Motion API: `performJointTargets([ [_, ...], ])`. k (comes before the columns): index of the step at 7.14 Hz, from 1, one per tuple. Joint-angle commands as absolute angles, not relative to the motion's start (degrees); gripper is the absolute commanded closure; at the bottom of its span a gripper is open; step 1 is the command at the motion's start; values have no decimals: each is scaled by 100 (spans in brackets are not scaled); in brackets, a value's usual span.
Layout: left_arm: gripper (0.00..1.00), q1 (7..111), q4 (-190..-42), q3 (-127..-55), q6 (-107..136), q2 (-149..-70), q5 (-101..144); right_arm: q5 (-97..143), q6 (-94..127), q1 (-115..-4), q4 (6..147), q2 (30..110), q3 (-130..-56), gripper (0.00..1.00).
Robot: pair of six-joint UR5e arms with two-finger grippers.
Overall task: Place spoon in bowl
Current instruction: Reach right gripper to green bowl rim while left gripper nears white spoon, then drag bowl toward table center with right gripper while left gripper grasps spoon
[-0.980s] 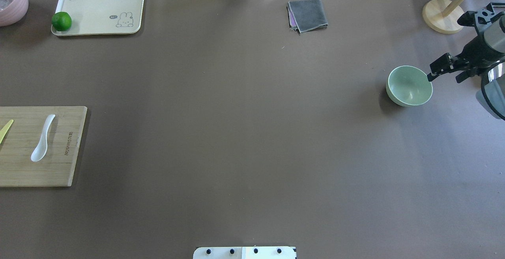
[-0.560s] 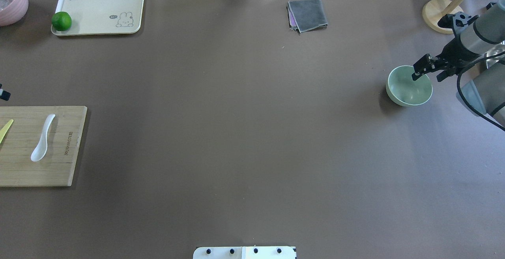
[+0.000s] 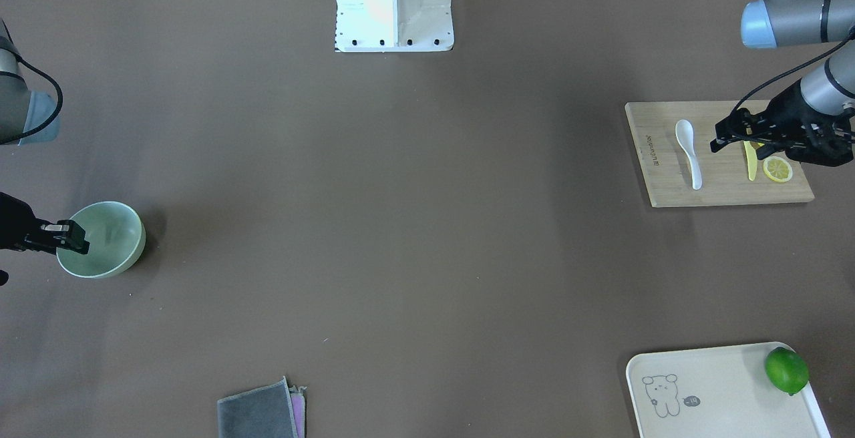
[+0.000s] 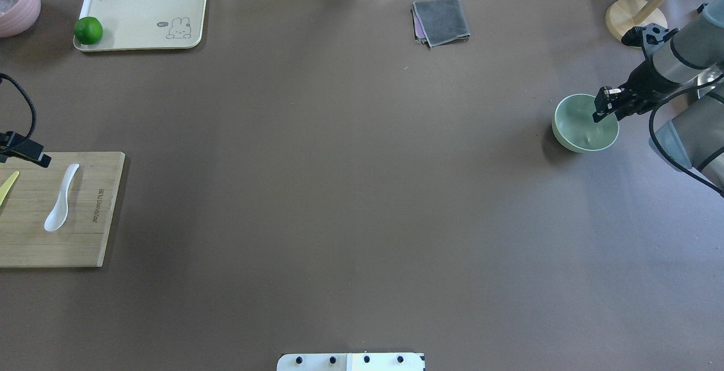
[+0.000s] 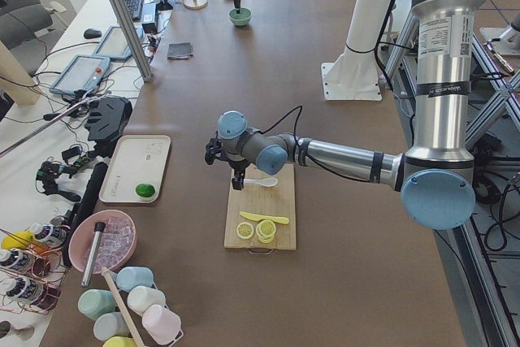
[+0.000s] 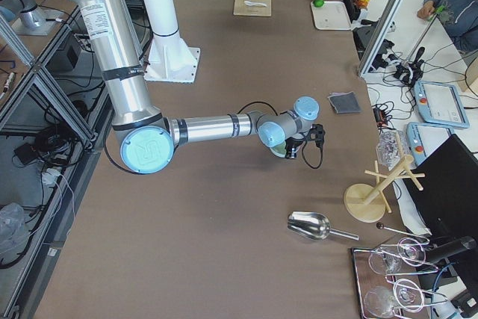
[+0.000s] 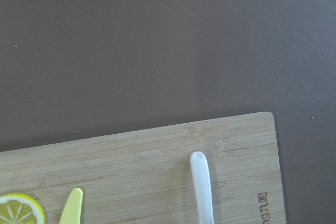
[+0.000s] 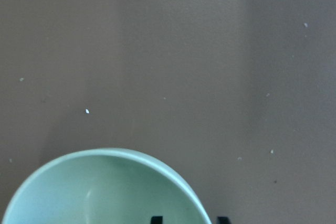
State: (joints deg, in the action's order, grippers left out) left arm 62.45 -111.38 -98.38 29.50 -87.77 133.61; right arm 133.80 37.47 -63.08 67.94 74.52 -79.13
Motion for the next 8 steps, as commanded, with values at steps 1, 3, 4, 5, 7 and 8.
performJointTargets([
  [1,12,5889,-11162,-9765,3076,-8824,13105,13499,4321,-6232,6811,7436,-8495,100],
  [3,22,5819,-11162,-9572,3111,-8964,13061,13632,5417,-5838,6812,7427,-9216,100],
  [4,25,5723,-11171,-9528,3137,-9000,12878,13614,6180,-5558,6829,7409,-9698,100],
  [5,25,5652,-11180,-9519,3216,-9017,12867,13553,6657,-5215,6838,7400,-10025,100],
  [7,29,5485,-11180,-9501,3401,-9097,12858,13116,7310,-4478,6829,7348,-10413,100],
  [8,36,5467,-11180,-9449,3410,-9097,12841,12878,7634,-4134,6829,7191,-10459,100],
])
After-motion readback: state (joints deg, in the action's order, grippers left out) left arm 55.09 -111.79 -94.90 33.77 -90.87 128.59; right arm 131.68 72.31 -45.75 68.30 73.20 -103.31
